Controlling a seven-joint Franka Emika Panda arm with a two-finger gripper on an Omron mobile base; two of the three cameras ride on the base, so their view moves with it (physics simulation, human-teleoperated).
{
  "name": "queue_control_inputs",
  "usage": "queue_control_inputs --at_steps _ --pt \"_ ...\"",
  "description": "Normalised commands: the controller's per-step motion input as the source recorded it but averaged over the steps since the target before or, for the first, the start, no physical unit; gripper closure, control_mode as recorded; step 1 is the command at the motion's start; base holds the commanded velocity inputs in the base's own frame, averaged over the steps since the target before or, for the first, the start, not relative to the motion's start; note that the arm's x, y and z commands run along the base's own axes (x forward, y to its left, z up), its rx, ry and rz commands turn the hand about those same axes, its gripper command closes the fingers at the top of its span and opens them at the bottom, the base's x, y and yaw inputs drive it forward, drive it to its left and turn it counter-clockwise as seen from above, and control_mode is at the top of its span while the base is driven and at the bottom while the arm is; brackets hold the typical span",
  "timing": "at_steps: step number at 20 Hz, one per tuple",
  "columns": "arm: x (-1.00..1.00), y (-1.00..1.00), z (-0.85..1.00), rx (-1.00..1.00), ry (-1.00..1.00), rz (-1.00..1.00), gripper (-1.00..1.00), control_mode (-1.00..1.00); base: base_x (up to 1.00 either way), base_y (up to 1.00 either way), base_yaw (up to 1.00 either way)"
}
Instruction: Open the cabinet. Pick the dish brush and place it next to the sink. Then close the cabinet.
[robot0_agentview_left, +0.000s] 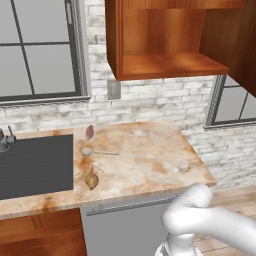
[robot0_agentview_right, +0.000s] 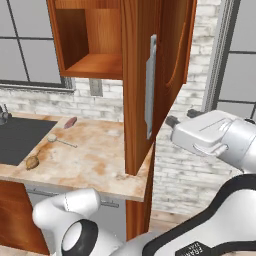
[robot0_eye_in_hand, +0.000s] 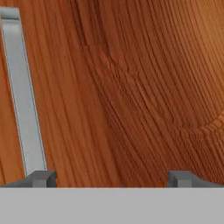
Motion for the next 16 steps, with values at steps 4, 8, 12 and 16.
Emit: queue_control_inputs --at_steps 4,8,12,16 --pt "0.65 0.02 -0.01 0.0 0.0 0.0 -1.0 -1.0 0.0 0.0 0.0" --pt "0.45 0.47 0.0 0.0 0.0 0.0 -1.0 -1.0 0.0 0.0 0.0" --pt "0.56 0.8 0.0 0.01 0.0 -0.02 -1.0 -1.0 0.0 0.0 0.0" --pt "0.47 0.9 0.0 0.06 0.0 -0.05 -1.0 -1.0 0.0 0.0 0.0"
